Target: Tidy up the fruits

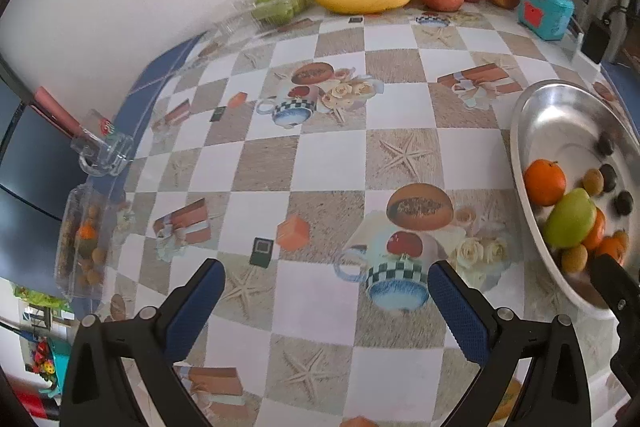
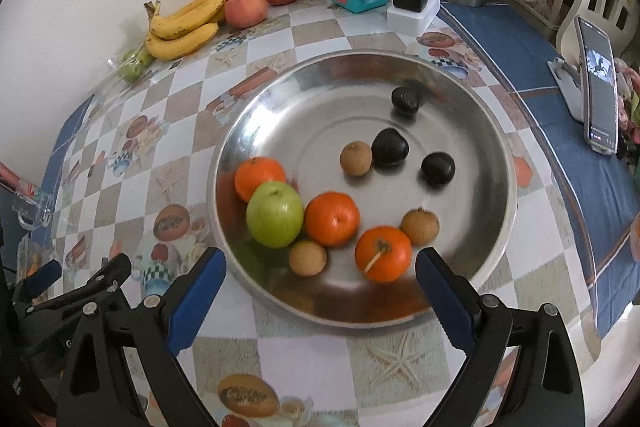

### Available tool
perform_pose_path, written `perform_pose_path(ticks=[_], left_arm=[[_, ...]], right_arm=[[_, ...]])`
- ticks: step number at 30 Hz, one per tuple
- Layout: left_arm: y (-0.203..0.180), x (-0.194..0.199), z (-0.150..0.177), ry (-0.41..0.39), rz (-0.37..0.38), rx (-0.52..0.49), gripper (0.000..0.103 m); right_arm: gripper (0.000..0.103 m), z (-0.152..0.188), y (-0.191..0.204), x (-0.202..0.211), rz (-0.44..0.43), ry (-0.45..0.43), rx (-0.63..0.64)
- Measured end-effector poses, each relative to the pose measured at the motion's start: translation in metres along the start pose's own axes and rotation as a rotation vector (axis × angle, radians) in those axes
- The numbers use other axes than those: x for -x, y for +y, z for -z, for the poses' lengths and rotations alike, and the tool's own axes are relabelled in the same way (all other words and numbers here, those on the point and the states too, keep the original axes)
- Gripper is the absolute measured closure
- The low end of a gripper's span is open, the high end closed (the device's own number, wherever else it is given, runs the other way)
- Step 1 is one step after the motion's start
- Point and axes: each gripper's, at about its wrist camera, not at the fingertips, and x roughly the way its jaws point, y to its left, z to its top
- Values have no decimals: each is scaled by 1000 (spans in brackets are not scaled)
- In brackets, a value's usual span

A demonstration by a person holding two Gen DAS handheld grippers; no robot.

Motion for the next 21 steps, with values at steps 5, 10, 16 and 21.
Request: perform_pose_path(ticks=[5, 10, 16, 21], left_arm=[[10, 15, 6, -51, -1, 21, 0], [20, 31, 10, -102, 10, 43, 0], [29, 40, 10, -129, 19, 68, 0], [33, 45, 8, -146, 27, 78, 0]], right_arm=[[7, 8, 3, 15, -7, -24, 12], [7, 11, -2, 33, -12, -67, -12], [7, 12, -2, 43, -8, -100, -7], [7, 12, 1, 40, -2, -90, 5]])
